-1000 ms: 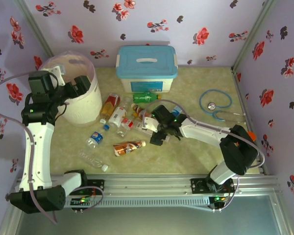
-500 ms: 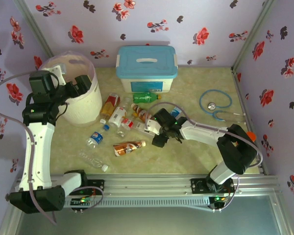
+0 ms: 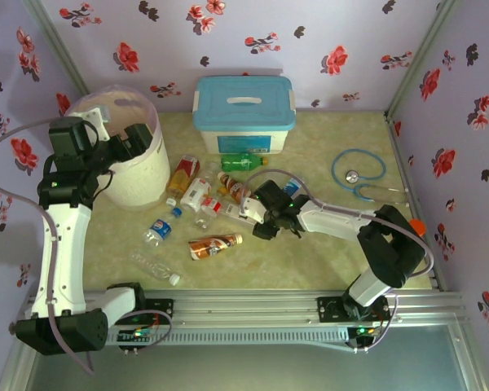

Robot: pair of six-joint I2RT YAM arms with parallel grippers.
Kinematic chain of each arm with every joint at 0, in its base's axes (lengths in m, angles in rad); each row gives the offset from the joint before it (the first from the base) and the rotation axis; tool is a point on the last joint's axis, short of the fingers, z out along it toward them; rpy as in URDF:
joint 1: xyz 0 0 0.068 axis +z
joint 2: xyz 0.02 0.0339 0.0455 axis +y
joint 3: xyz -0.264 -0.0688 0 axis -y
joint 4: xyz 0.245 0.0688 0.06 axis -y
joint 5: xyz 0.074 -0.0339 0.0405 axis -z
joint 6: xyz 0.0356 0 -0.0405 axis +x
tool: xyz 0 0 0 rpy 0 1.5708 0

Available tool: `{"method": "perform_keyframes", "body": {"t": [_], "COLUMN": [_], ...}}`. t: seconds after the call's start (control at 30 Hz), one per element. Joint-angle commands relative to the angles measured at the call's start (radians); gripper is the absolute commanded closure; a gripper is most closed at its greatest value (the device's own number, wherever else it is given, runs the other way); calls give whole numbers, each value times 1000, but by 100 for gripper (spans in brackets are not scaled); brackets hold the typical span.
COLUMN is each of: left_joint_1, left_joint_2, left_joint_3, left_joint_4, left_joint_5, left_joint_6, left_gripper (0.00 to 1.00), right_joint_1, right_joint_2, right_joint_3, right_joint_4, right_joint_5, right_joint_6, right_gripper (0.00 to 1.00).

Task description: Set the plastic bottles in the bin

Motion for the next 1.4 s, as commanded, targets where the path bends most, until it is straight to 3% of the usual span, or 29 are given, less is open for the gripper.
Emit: {"method": "perform_keyframes", "body": {"t": [0.0,0.33,0.63,0.8,0.93,1.07,1.17,1.27,1.37], "left_joint_1": [-11,-92,-376,-537,-598,-650,-660,-669,-677], "left_joint_2": [-17,-16,84,209,308,370,396,437,445], "left_joint_3": [-5,37,89,76,48,38,-17,8,19], "left_joint_4": [34,71,203,345,472,530,683,692,686], "left_joint_5": [14,14,-41,-38,14,-5,-3,12,13], "left_joint_6": [-7,-62,-138,-215,-293,-305,-384,-396,-385], "left_gripper": [5,6,6,3,0,0,0,0,9], "right_joint_1": [-6,-18,-30,-18,-15,-7,1,10,13], "right_joint_2": [-53,-253,-433,-443,-416,-406,-395,-389,-391], "right_joint_3": [-11,-30,-122,-149,-146,-187,-196,-198,-196], "right_joint_4": [-9,14,369,564,648,789,841,864,850], "right_joint_5": [12,31,197,285,358,326,266,228,235], "right_joint_6": [5,58,220,289,317,321,332,339,341], "right_gripper": [47,49,49,50,50,49,49,49,49]}}
